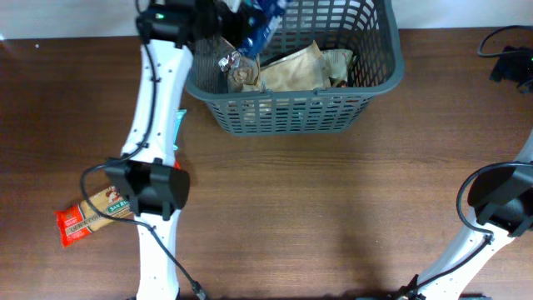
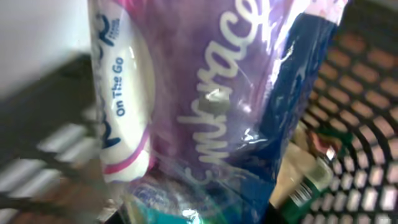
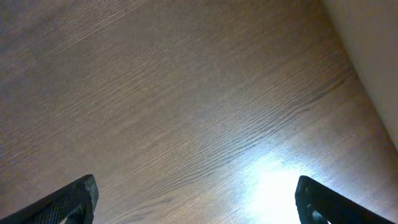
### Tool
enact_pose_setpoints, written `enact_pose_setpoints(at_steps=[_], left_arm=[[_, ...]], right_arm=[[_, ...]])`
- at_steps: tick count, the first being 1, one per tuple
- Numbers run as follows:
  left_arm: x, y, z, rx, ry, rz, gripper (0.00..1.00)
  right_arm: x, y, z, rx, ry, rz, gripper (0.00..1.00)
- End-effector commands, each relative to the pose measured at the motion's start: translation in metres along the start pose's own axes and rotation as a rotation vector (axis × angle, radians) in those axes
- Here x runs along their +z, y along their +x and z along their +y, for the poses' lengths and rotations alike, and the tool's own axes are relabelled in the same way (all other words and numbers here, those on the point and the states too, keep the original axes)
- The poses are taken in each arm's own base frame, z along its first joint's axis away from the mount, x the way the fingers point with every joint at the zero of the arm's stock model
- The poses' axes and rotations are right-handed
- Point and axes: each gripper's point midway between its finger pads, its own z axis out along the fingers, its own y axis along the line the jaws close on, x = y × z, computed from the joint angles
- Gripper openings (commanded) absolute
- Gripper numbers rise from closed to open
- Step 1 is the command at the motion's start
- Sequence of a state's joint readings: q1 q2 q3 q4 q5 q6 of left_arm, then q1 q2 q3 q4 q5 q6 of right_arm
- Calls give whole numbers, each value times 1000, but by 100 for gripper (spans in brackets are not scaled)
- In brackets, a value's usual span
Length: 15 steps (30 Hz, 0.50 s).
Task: Pack container
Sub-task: 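Carry the Kleenex pack over the basket and lower it in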
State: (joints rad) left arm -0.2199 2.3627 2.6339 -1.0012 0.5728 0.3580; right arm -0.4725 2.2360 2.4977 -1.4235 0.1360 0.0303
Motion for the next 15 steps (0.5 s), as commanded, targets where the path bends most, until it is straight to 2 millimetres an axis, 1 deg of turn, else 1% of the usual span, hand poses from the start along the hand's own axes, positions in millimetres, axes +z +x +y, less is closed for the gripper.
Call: enact_pose_setpoints(at_steps=[1,2,3,8,11,15], left_arm=[[7,0,-30,135,75,20,2],[8,6,-36,162,92,45,2],[8,9,-38,174,99,57,2],[4,26,-42,200,132,112,2],[-1,43,-45,225,162,167,2],[-5,48,-41,233,163,182,2]], right_arm=[[-1,-1,0,12,-2,-5,99],[-1,-1,0,12,-2,-5,99],[-1,-1,0,12,-2,-5,99],[-1,-1,0,12,-2,-5,99],[-1,-1,0,12,-2,-5,99],[-1,-1,0,12,-2,-5,99]])
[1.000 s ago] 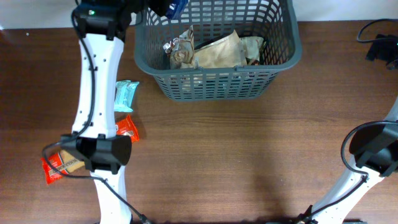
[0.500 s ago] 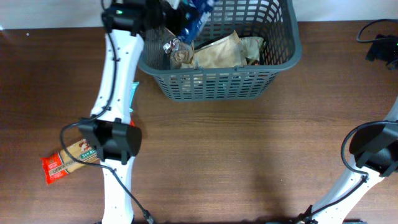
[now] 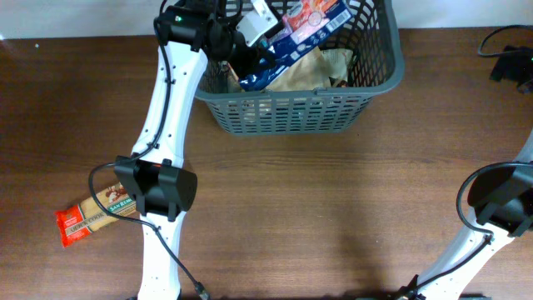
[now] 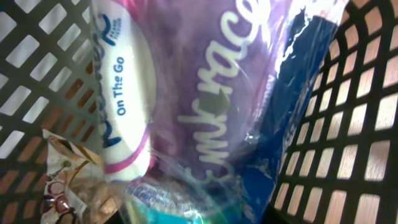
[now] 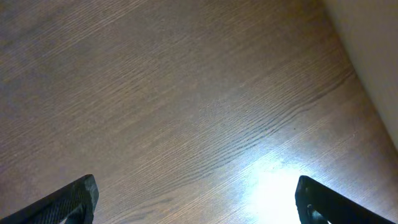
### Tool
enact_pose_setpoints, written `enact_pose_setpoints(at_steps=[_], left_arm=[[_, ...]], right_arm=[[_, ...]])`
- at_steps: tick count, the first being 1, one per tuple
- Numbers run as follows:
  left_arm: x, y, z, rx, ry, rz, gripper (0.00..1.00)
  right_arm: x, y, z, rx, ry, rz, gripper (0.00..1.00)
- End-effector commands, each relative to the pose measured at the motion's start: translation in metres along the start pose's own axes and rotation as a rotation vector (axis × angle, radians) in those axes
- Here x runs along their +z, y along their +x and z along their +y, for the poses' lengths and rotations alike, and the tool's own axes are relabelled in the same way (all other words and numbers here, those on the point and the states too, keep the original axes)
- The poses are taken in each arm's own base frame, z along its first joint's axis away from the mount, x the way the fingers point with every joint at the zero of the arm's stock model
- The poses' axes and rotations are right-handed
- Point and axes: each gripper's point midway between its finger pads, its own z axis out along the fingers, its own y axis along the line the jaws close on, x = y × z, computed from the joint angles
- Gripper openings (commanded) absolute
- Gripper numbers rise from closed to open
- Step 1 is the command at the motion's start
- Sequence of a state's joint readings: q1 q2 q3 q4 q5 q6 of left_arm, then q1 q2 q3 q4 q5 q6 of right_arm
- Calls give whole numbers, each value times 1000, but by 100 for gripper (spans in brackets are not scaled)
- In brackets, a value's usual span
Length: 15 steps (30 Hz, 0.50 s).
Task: Pack container
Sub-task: 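Carry the Kleenex pack over the basket and lower it in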
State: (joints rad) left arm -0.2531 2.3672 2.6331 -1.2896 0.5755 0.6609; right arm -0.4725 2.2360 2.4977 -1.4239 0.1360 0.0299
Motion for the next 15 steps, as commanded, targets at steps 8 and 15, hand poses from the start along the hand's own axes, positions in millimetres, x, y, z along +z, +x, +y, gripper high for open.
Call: enact_pose_setpoints(at_steps=[8,15], left_arm=[[-15,15,11,37,9,3,2],[-12,22,13,19,18,18,5]], right_arm=[[-1,-1,0,13,-2,-5,99],[-1,-1,0,13,-2,-5,99]])
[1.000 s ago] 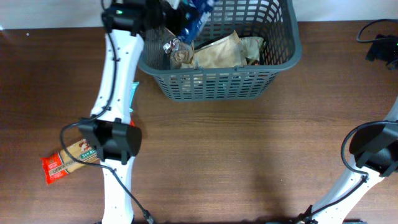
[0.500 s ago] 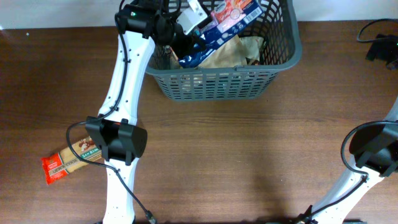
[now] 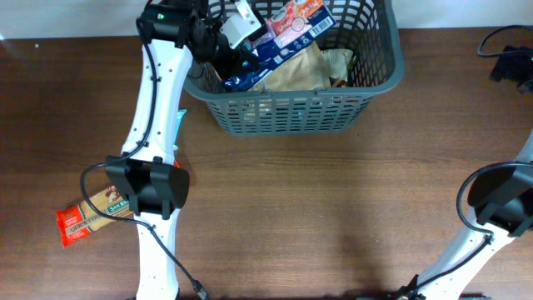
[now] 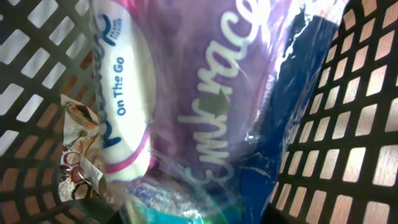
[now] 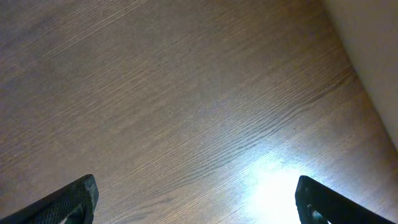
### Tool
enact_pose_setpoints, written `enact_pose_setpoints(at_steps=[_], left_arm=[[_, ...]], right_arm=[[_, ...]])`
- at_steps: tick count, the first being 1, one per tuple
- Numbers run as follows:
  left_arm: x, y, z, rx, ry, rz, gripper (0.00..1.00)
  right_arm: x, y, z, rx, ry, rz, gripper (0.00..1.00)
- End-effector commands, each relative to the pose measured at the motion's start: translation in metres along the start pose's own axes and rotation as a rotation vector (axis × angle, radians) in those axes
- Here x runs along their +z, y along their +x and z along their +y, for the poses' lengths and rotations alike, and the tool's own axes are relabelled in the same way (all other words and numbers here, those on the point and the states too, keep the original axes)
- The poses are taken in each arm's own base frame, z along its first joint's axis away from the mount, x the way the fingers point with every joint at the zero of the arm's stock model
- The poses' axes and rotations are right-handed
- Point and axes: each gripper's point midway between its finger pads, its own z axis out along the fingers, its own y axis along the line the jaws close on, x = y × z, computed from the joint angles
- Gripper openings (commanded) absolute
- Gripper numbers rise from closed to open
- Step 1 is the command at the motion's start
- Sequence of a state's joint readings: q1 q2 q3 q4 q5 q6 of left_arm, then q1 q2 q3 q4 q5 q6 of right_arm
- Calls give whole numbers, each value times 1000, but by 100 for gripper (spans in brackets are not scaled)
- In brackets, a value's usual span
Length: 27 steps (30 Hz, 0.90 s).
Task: Pack container
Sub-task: 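Carry the Kleenex pack over the basket and lower it in, then open left gripper, withdraw it and move toward the spaghetti pack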
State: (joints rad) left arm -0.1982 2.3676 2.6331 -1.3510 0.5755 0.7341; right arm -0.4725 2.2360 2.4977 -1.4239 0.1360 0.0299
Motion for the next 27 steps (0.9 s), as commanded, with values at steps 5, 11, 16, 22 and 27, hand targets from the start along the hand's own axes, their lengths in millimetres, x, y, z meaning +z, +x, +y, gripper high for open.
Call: enact_pose_setpoints(at_steps=[5,11,16,22,27], left_arm=[[7,5,-3,2,40,0,2],[21,18,-4,-34,74,36,6],[23,21,-4,-38,78,41,13],[23,21,-4,-39,78,41,49],[23,20,-4,-38,78,40,63]], right_arm=[[-1,-1,0,13,-2,-5,99],[-1,-1,0,13,-2,-5,99],[-1,-1,0,13,-2,-5,99],[-1,-1,0,13,-2,-5,99],[-1,-1,0,13,-2,-5,99]])
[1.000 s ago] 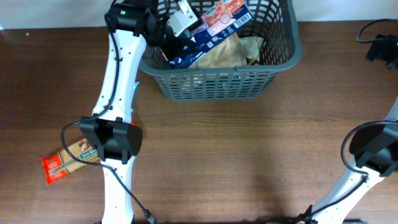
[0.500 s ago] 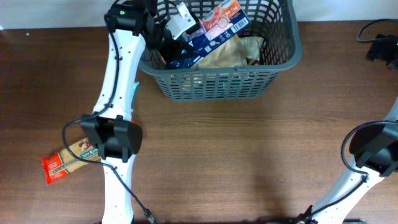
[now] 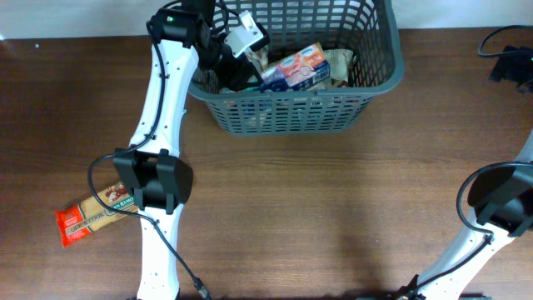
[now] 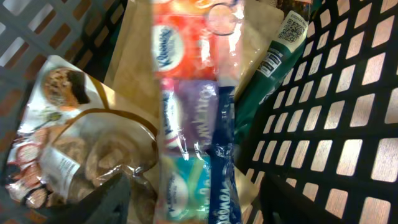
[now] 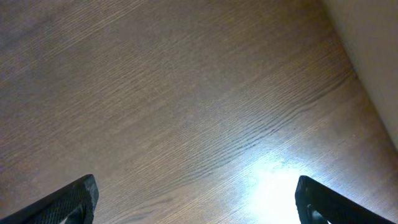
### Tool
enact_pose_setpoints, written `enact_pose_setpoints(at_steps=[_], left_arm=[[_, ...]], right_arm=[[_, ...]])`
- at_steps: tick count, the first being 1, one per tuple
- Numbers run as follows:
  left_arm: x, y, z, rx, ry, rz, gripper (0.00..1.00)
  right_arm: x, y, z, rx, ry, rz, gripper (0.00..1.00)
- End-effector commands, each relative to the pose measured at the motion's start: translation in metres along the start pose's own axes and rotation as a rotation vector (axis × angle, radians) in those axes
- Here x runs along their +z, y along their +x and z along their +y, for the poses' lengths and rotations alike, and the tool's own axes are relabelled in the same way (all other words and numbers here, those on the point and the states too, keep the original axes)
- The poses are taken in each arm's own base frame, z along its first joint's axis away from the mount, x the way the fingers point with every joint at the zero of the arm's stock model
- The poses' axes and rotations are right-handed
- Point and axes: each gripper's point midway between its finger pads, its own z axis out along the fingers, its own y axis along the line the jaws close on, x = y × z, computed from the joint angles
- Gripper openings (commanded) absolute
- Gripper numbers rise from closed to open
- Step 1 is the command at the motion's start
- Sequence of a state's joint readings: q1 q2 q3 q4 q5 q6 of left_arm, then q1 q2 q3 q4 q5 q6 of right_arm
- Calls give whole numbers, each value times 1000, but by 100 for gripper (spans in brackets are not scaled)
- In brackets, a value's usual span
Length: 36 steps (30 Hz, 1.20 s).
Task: Pack container
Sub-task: 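Open left gripper, withdraw it and move toward the spaghetti pack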
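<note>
A multi-pack of pocket tissues (image 3: 296, 67), in red, purple and teal with a blue edge, lies inside the grey plastic basket (image 3: 291, 112) on top of brown pouches. The left wrist view shows the tissue pack (image 4: 193, 124) just below my left gripper (image 4: 199, 205), which is open, one finger on each side of the pack's near end and clear of it. In the overhead view the left gripper (image 3: 237, 52) hangs over the basket's left half. My right gripper (image 5: 196, 199) is open above bare wood, holding nothing.
The basket also holds a clear bag of cookies (image 4: 68, 143), brown pouches (image 4: 261, 31) and a green packet (image 4: 277, 56). A red and tan snack bar (image 3: 92, 215) lies on the table at the front left, beside the left arm's base. A teal and red item (image 3: 177, 125) peeks out by the arm.
My left gripper was shut on the tissue pack over the basket. Now it is open and the pack lies flat in the basket on the pouches. The right arm has not moved.
The left gripper held the tissue pack at the basket's back left rim, then over the basket's inside, then a little further left and still held. Now the pack rests in the basket and the gripper is open above it. The right gripper stayed open over the table.
</note>
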State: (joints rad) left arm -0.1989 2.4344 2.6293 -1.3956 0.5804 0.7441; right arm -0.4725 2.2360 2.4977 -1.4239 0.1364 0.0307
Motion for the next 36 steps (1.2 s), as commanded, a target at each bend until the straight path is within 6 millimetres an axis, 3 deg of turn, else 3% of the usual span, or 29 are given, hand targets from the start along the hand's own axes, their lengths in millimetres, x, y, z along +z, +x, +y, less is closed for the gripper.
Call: enact_pose_setpoints(at_steps=[1,5,10,15,19,22,26,28,29,33,36], left_arm=[[-5,-6,-3,16,8,-28,68],[-7,-10,0,12,-3,-41,70],[-28,-34,3,39,-63,-109,70],[-74,-71,1,99,-170,-216,71],[-118,-84,-1,111,-308,-243,71],[-144,-76,3,83,-419,-205,71],[-180,-50,19,20,-589,-106,82],[-202,-39,28,-33,-677,-83,87],[-229,-29,37,-100,-759,-89,94],[-280,-3,48,-270,-874,-134,98],[-307,25,49,-411,-909,-149,99]], right_arm=[[-1,-1,1,12,-2,-5,99],[-1,-1,1,12,-2,-5,99],[-1,-1,1,12,-2,-5,99],[-1,-1,1,12,-2,-5,99],[-1,-1,1,12,-2,-5,99],[-1,-1,1,11,-2,-5,99],[-1,-1,1,12,-2,-5,99],[-1,-1,1,12,-2,-5,99],[-1,-1,1,12,-2,-5,99],[-1,-1,1,12,-2,-5,99],[-1,-1,1,12,-2,-5,99]])
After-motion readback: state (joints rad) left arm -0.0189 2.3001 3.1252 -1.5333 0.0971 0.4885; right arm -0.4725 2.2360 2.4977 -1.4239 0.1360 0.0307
